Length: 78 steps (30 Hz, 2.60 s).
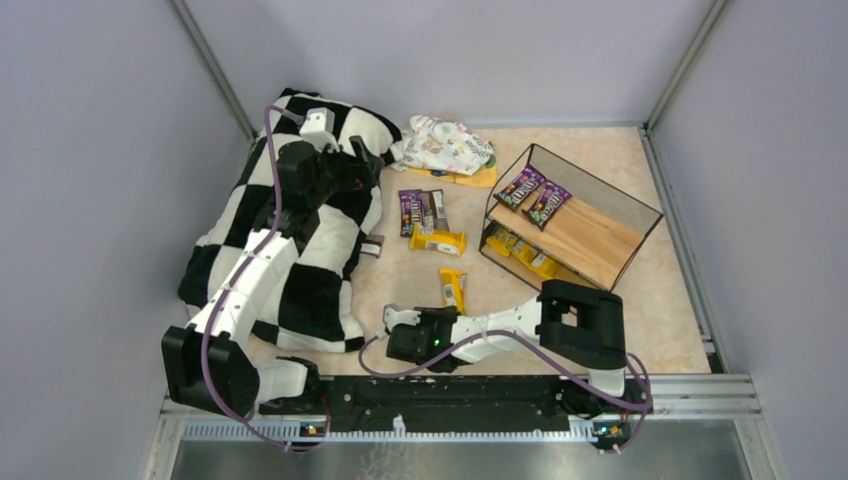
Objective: Place and organize the candy bags onto the shelf
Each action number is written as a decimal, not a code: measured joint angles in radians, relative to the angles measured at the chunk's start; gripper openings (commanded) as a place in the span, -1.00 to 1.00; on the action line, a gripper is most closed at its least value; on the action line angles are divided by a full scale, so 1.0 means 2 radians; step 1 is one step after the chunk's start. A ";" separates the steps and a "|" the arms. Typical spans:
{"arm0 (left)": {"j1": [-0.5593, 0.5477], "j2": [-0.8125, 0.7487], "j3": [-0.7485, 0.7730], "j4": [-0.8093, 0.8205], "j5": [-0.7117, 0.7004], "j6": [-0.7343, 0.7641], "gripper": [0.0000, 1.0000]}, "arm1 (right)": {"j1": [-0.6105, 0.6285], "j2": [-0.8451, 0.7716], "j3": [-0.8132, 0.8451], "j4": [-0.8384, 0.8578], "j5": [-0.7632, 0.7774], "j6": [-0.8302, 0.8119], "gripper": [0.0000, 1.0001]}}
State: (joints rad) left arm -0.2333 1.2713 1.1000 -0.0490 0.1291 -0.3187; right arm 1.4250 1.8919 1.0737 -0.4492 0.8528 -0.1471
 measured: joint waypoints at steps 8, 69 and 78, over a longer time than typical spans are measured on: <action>0.000 0.000 0.000 -0.003 -0.004 0.000 0.97 | 0.000 -0.016 0.019 -0.081 0.001 0.046 -1.00; 0.000 0.000 0.000 -0.004 0.016 -0.016 0.96 | -0.266 -0.144 -0.163 -0.073 0.129 -0.025 -1.00; 0.000 0.000 0.000 -0.004 0.020 -0.023 0.96 | -0.303 -0.144 -0.164 -0.029 0.109 -0.061 -1.00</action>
State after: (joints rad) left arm -0.2333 1.2713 1.1000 -0.0566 0.1684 -0.3645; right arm 0.8200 1.6039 0.7460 -0.5064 1.0698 -0.2699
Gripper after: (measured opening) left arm 0.985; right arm 0.008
